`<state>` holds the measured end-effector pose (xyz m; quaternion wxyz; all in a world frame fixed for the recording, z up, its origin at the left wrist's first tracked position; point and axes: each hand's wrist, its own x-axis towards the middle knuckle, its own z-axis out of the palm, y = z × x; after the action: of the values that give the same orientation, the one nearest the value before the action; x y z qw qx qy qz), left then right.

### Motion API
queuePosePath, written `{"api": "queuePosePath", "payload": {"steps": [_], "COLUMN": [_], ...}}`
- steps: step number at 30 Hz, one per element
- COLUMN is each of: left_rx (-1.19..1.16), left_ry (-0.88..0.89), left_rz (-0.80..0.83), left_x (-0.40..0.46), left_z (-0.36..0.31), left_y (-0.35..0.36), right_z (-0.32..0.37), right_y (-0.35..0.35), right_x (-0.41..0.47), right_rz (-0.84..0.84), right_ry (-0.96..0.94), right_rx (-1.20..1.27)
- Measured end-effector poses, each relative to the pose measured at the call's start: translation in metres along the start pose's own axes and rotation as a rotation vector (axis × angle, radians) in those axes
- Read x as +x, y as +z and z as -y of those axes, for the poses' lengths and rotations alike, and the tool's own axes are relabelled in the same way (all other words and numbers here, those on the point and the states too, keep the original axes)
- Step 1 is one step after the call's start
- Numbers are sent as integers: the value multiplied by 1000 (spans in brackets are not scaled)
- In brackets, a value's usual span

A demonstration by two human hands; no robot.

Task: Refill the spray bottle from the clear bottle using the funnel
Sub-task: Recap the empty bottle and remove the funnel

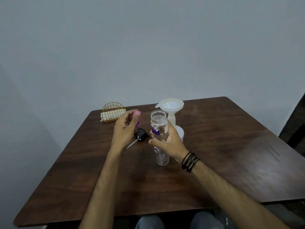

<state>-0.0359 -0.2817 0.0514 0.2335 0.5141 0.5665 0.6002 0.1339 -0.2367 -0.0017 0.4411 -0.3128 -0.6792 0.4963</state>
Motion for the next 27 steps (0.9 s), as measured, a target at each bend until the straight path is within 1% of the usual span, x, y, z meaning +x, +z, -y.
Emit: {"api": "queuePosePath", "payload": {"steps": [2, 4, 6, 8, 11, 14, 20, 21, 23, 25, 27], "left_rx": [-72, -72, 1, 129, 234, 386, 449, 422, 283, 81, -179], "left_ry": [72, 122, 156, 194, 242, 275, 258, 244, 161, 59, -43], "left_rz": [66, 115, 157, 184, 191, 212, 264, 280, 311, 336, 358], "left_x": [-3, -6, -5, -5, -3, -2, 0, 0, 0, 0, -2], "left_z": [-22, -35, -38, -38, -44, -50, -56, -57, -55, -52, -48], "left_y": [2, 4, 4, 3, 5, 9, 9, 9, 9, 8, 8], "right_z": [1, 2, 2, 3, 5, 8, 1, 0, -2, -2, -2], "right_y": [8, 13, 16, 18, 20, 20, 18, 17, 15, 14, 14], "right_x": [3, 5, 7, 9, 10, 11, 12, 11, 11, 10, 8], "right_rz": [-7, -12, -16, -19, -9, -4, 6, 1, -11, -13, -15], "right_ry": [-6, -24, -54, -84, -124, -123, -121, -125, -127, -123, -128], "right_rx": [-22, -50, -77, -96, -138, -186, -163, -157, -149, -134, -138]}}
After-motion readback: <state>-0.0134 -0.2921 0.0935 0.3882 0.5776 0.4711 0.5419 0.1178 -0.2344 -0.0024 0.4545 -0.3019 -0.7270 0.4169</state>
